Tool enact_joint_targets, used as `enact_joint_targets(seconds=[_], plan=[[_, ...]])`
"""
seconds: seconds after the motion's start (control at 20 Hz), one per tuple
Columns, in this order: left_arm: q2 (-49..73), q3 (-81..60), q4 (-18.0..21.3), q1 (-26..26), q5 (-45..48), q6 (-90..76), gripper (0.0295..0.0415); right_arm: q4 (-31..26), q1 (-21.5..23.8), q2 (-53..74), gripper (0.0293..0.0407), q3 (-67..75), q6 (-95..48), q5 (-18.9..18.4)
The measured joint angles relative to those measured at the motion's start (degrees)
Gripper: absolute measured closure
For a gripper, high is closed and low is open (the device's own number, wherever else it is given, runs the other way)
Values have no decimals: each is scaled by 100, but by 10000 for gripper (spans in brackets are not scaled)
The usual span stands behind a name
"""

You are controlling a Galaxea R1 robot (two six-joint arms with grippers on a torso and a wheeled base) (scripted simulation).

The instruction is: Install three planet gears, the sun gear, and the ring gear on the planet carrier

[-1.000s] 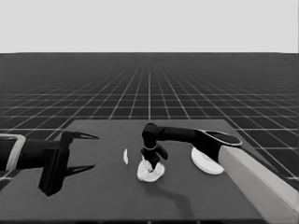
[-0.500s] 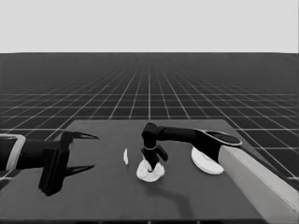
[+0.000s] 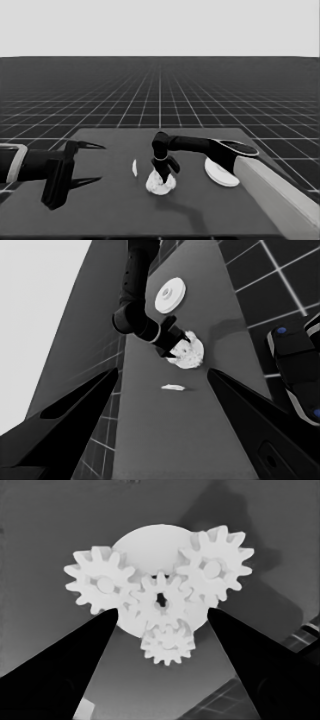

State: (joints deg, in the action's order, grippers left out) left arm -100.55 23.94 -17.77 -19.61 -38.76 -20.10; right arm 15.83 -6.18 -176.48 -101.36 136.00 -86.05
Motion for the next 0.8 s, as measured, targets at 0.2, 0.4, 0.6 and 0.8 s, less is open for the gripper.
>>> enact_joint_targets(seconds=[0.2, 0.4, 0.6, 0.8], plan=[[0, 0, 0, 0, 0, 0, 326, -569, 694, 83, 314, 392, -5016, -225], [0, 0, 0, 0, 0, 0, 326, -655, 776, 93, 315, 412, -5657, -218], [0, 0, 0, 0, 0, 0, 326, 1338, -608, 4095, 305, 5031, -9624, 1128], [0, 0, 0, 0, 0, 0, 326, 2284, -1338, 7195, 315, 7576, -11530, 1755]])
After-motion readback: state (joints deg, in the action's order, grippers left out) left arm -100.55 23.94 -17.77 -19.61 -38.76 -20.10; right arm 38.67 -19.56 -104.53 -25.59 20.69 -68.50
